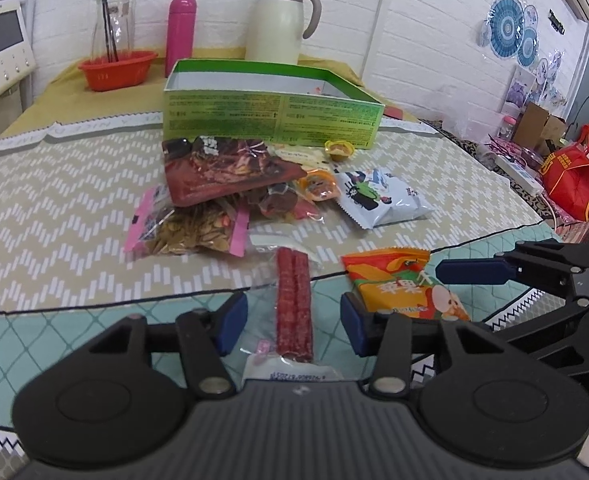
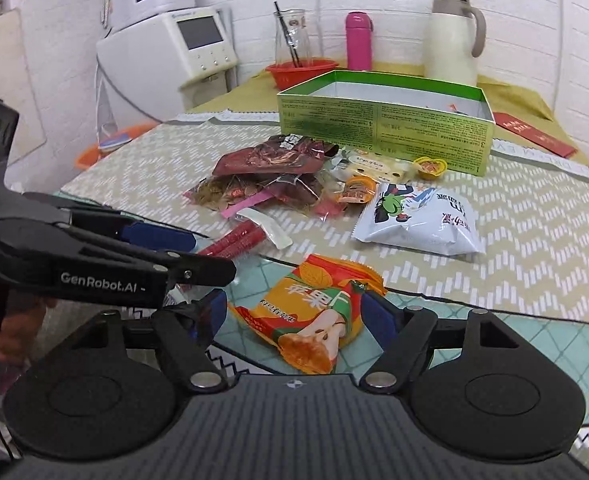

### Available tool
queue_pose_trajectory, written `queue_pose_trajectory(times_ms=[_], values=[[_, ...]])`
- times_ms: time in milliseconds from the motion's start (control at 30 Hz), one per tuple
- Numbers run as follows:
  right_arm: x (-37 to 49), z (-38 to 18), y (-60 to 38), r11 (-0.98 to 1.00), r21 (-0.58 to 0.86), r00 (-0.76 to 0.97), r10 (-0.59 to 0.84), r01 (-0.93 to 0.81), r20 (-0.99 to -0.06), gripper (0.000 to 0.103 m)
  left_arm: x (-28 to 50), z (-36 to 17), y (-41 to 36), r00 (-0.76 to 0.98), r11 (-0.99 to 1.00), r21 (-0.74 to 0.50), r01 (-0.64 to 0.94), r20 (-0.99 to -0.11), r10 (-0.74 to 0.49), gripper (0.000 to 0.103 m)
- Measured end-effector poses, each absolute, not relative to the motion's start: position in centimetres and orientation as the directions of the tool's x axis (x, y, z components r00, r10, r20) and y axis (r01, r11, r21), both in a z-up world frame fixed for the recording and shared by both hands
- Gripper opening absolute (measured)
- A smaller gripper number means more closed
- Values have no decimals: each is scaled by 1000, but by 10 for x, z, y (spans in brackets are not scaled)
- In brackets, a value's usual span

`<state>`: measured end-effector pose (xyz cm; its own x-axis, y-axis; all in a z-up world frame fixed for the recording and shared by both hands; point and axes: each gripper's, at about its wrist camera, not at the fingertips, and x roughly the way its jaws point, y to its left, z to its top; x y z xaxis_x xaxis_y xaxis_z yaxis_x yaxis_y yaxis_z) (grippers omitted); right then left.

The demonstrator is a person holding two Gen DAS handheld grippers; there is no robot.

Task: Organize snacks
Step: 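Grasp the red sausage-stick packet with the left tool while the right tool grasps the orange apple-chip bag, then carry both packets into the green box and open both tools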

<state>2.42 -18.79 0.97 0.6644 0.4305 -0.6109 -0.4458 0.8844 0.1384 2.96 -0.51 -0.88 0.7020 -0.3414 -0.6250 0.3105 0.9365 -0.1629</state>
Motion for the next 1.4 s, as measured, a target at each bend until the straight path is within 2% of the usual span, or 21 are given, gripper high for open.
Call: queue_pose_trajectory(times_ms=[133,300,533,733,833,933,1033,1067,1133,1200,1400], values=[[20,16,-196,879,253,664,473,-405,-579,103,32,-13,-6,695,937,-153,314,-636,-337,45],[22,16,-192,920,193,715,387,-341,-583,103,29,-13,-1,692,939,-156,307,-641,-332,41],[24,-5,-195,930,218,689,367,-297,-625,103,28,-17,-5,674,929,-164,332,-648,-356,37],[19,-2,-195,936,180,706,348,-303,-617,103,30,-19,-8,678,929,-163,332,-644,-355,36],[21,-8,-193,934,155,716,347,-321,-606,95,28,-20,-10,688,932,-139,335,-640,-342,32],[22,-9,-195,926,155,719,366,-344,-591,78,27,-21,-14,702,935,-120,334,-630,-332,31],[18,-1,-194,924,130,727,365,-360,-582,73,26,-19,-11,692,928,-170,332,-624,-362,31],[15,3,-195,923,123,735,366,-365,-571,67,25,-16,-10,698,928,-167,333,-618,-362,31],[13,12,-198,920,125,749,377,-372,-545,62,23,-8,-5,712,925,-189,328,-594,-374,31],[13,23,-202,918,121,768,383,-377,-513,61,21,6,1,726,915,-218,339,-557,-402,31],[33,58,-211,921,92,827,380,-377,-415,59,35,57,8,801,915,-197,353,-441,-404,31]])
